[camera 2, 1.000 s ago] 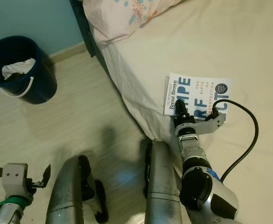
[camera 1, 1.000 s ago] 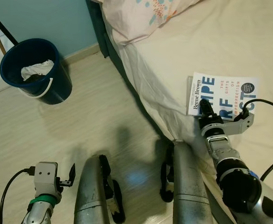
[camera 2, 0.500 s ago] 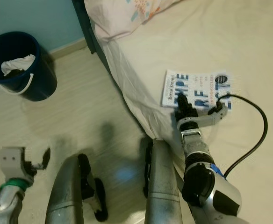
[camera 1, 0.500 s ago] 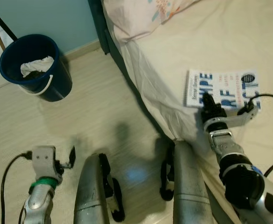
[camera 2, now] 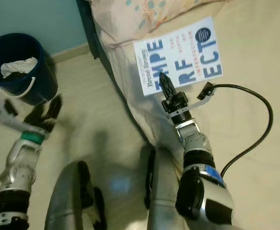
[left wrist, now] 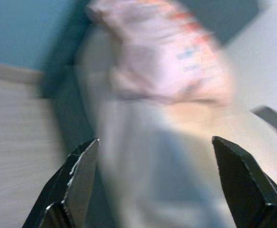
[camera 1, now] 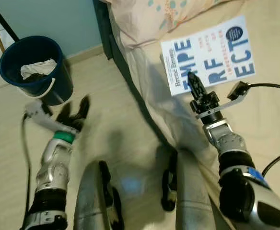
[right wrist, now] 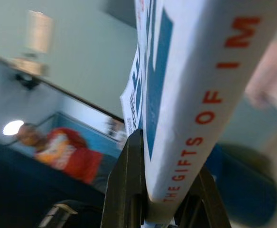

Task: Clean up the room

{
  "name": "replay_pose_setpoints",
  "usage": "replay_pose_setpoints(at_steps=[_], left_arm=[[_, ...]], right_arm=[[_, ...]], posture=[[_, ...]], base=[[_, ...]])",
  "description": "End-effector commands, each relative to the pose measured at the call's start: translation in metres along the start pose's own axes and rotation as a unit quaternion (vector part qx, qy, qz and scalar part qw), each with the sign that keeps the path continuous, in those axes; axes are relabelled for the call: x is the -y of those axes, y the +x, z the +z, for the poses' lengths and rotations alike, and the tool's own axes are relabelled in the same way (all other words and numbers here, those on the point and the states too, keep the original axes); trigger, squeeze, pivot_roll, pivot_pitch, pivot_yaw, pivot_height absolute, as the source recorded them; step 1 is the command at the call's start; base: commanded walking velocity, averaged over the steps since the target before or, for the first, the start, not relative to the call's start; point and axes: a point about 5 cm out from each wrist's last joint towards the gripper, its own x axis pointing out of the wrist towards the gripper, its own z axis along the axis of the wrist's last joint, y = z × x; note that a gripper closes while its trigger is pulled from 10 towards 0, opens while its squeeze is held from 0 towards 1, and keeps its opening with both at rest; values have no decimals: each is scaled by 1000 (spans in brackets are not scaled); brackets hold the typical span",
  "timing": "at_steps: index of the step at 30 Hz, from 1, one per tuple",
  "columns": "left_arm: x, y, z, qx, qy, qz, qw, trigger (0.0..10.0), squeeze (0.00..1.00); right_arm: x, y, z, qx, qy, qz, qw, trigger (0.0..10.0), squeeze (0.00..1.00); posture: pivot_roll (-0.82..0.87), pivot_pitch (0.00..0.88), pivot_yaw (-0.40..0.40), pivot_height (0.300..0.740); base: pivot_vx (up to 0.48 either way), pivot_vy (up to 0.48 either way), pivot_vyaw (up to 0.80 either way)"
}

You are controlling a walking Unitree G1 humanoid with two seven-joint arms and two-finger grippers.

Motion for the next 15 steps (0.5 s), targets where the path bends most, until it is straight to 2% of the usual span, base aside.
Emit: replay_pose_setpoints(at_steps=[1, 3, 4, 5, 6, 8, 9, 10, 11, 12, 13, 14, 15], left_arm=[[10, -1, -6, -10, -68, -43, 997, 10000, 0], [10, -1, -6, -10, -68, -43, 997, 10000, 0], [19, 4, -4, -8, -91, -74, 993, 10000, 0], [19, 4, -4, -8, -91, -74, 993, 10000, 0], [42, 11, 0, -4, -114, -154, 981, 10000, 0], [42, 11, 0, -4, -114, -154, 981, 10000, 0], [50, 13, 3, -3, -110, -187, 976, 10000, 0], [50, 13, 3, -3, -110, -187, 976, 10000, 0], [58, 17, 8, -5, -96, -215, 972, 10000, 0], [58, 17, 8, -5, -96, -215, 972, 10000, 0], [67, 22, 19, -6, -64, -251, 966, 10000, 0], [67, 22, 19, -6, -64, -251, 966, 10000, 0], [73, 28, 33, -5, -31, -271, 962, 10000, 667]], right_arm=[[-17, 4, 21, 36, -5, 63, 997, 0, 0], [-17, 4, 21, 36, -5, 63, 997, 0, 0], [-25, 10, 26, 44, -4, 86, 995, 0, 0], [-25, 10, 26, 44, -4, 86, 995, 0, 0], [-43, 22, 32, 46, -5, 138, 989, 0, 0], [-43, 22, 32, 46, -5, 138, 989, 0, 0], [-53, 27, 34, 44, -7, 162, 986, 0, 0], [-53, 27, 34, 44, -7, 162, 986, 0, 0], [-63, 33, 35, 38, -11, 186, 982, 0, 0], [-63, 33, 35, 38, -11, 186, 982, 0, 0], [-75, 37, 32, 14, -16, 211, 977, 0, 0], [-75, 37, 32, 14, -16, 211, 977, 0, 0], [-83, 39, 26, -11, -18, 224, 974, 0, 0]], posture=[[-47, 137, 66, 565], [-47, 137, 66, 565], [-53, 130, 69, 565], [-53, 130, 69, 565], [-62, 113, 70, 565], [-62, 113, 70, 565], [-70, 103, 74, 565], [-70, 103, 74, 565], [-74, 97, 73, 565], [-74, 97, 73, 565], [-79, 88, 74, 565], [-79, 88, 74, 565], [-85, 84, 73, 565]], base=[[0, 0, 0], [0, 0, 0], [0, 0, 0], [0, 0, 0], [0, 0, 0], [0, 0, 0], [0, 0, 0], [0, 0, 0], [0, 0, 0], [0, 0, 0], [0, 0, 0], [0, 0, 0], [0, 0, 0]])
